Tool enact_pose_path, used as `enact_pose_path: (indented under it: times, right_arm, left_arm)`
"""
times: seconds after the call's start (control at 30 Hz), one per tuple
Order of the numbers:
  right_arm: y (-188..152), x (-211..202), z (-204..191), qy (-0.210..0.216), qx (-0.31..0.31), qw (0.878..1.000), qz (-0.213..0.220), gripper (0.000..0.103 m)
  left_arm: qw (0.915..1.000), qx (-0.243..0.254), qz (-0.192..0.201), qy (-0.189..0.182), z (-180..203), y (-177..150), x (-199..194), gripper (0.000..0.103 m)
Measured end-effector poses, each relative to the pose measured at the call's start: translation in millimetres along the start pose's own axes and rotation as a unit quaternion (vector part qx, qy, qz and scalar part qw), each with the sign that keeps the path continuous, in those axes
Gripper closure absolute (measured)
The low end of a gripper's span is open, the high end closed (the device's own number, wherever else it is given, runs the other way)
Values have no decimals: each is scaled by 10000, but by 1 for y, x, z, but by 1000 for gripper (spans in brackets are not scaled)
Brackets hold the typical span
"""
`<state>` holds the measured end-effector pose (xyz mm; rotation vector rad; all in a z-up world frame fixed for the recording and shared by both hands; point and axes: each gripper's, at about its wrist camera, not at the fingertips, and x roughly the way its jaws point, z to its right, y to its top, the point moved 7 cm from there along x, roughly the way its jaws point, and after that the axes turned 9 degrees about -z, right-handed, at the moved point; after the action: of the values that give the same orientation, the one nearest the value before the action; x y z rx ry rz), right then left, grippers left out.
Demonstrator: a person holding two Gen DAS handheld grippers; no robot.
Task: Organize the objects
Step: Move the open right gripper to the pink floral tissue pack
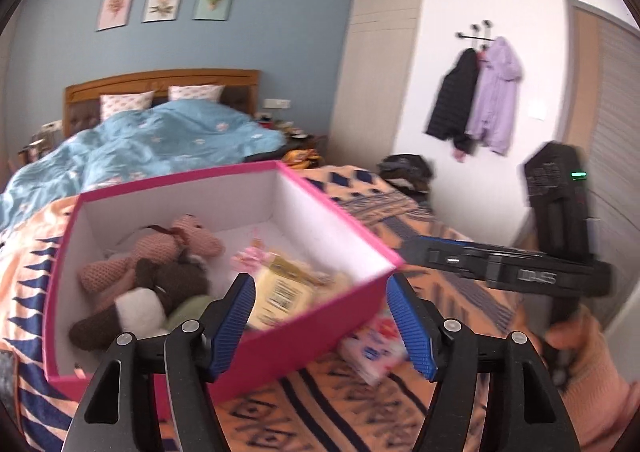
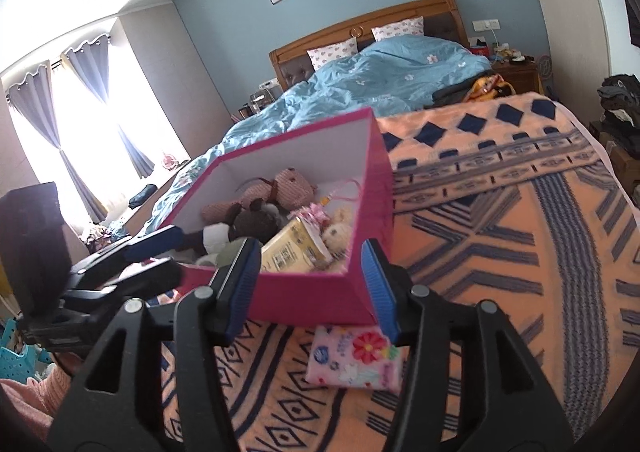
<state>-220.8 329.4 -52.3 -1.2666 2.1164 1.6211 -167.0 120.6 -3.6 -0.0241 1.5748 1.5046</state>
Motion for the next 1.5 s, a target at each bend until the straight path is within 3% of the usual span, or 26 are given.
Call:
enact_pose_path:
  times: [0.07,0.17,0.47,0.57,0.63,0.87,1.13,1.5]
  right_arm:
    - [-12,1,11,-98,70,9998,-155,48]
    - [-31,10,28,-141,263,9984,-476,48]
    - [-65,47,50,-85,587,9910,-1200,49]
    - [-73,54,44,-66,458,9897,-1353,61]
    - [-78,56,36,15,313,9894,-1415,63]
    - [-93,60,4,265,-130,9870,-1580,64]
    - [-115,56,-20,648,-155,9823,-1751,64]
    - [-127,53,-38,858,-286,9793,-1814,64]
  left_arm:
    - [9994,91,-94,-307,12,-9,-4,33]
    - [9984,282,-286,-389,25,-25,-1,33]
    - [9937,203,-1080,-238,28,-67,40,33]
    - [9917,109,-1258,-227,23,-74,47,33]
    - [9907,60,-1342,-222,19,-77,52,33]
    - [9859,-181,-1620,-376,9,-88,59,37]
    - [9790,-270,-1983,-394,4,-120,46,47]
    - [9761,-618,-2025,-488,-10,-124,45,53]
